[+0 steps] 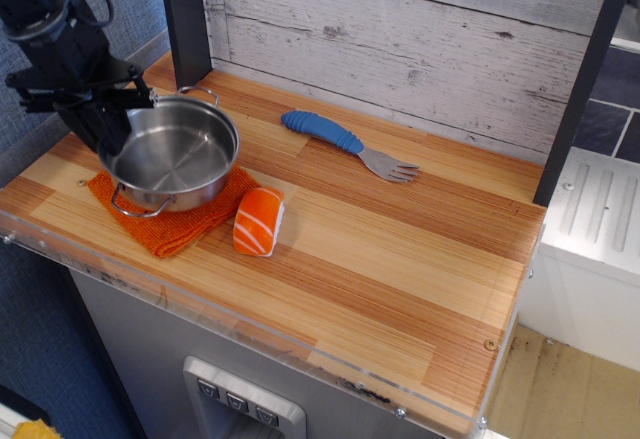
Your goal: PICK UP THE BOWLSAND PUT ON THE TOWEL
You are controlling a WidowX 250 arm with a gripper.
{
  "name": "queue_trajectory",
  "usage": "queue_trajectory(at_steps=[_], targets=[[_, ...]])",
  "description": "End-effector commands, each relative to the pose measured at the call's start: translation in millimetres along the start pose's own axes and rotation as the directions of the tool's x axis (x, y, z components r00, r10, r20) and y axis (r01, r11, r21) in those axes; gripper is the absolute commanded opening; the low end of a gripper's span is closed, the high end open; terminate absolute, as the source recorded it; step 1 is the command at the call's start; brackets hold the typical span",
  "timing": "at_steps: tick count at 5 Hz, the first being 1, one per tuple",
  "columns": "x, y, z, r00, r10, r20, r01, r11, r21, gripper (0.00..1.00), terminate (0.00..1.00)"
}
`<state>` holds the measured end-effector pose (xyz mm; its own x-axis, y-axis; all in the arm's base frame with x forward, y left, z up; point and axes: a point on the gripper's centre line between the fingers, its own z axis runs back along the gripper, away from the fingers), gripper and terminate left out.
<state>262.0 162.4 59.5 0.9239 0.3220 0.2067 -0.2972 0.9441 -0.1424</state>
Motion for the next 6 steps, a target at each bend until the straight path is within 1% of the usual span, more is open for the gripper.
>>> queue_trajectory(at_steps=[1, 2, 3, 5, 6], targets=[[-1, 12, 0, 0.999, 0.047, 0.001, -0.047, 0.999, 0.027, 0.00, 0.00], [3, 8, -3, 0.999, 0.032, -0.004, -0.032, 0.999, 0.004, 1.00, 0.00], [7, 5, 1, 0.999, 0.051, -0.001, -0.051, 0.998, 0.024, 1.00, 0.00], [6, 4, 4, 0.999, 0.042, -0.005, -0.042, 0.999, 0.015, 1.00, 0.00], [14, 5, 25, 1.000, 0.022, 0.010, -0.023, 0.997, 0.073, 1.00, 0.00]])
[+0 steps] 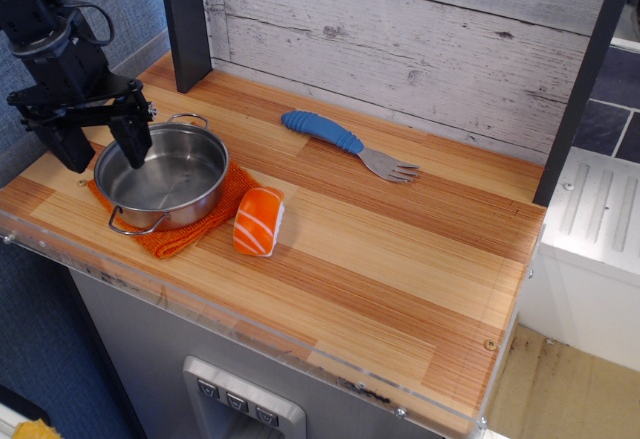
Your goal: PICK UP THE BOWLSAND PUT ON THE TOWEL
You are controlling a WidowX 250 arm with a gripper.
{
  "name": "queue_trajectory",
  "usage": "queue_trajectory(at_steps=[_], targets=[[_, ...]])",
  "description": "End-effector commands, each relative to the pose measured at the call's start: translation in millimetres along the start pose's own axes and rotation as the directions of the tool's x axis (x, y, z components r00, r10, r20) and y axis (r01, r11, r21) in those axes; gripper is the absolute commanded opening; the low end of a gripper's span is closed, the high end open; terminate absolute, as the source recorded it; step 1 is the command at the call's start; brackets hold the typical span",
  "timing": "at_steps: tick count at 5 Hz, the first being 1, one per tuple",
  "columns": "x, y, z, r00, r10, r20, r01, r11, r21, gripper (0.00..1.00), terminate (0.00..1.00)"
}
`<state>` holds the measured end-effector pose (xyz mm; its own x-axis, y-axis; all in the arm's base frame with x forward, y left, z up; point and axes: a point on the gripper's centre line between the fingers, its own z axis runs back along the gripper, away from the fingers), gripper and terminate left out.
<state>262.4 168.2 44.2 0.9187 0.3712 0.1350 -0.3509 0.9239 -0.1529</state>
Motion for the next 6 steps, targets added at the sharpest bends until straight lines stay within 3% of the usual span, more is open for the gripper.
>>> queue_trajectory(at_steps=[1, 2, 5, 6], targets=[[20, -10, 66, 0.996, -0.082, 0.024, 0.078, 0.988, 0.134, 1.00, 0.00], [26, -21, 91, 0.990, -0.138, 0.041, 0.129, 0.977, 0.172, 1.00, 0.00], [26, -21, 91, 0.990, -0.138, 0.041, 0.129, 0.977, 0.172, 1.00, 0.00], [26, -21, 91, 0.990, -0.138, 0.041, 0.129, 0.977, 0.172, 1.00, 1.00]])
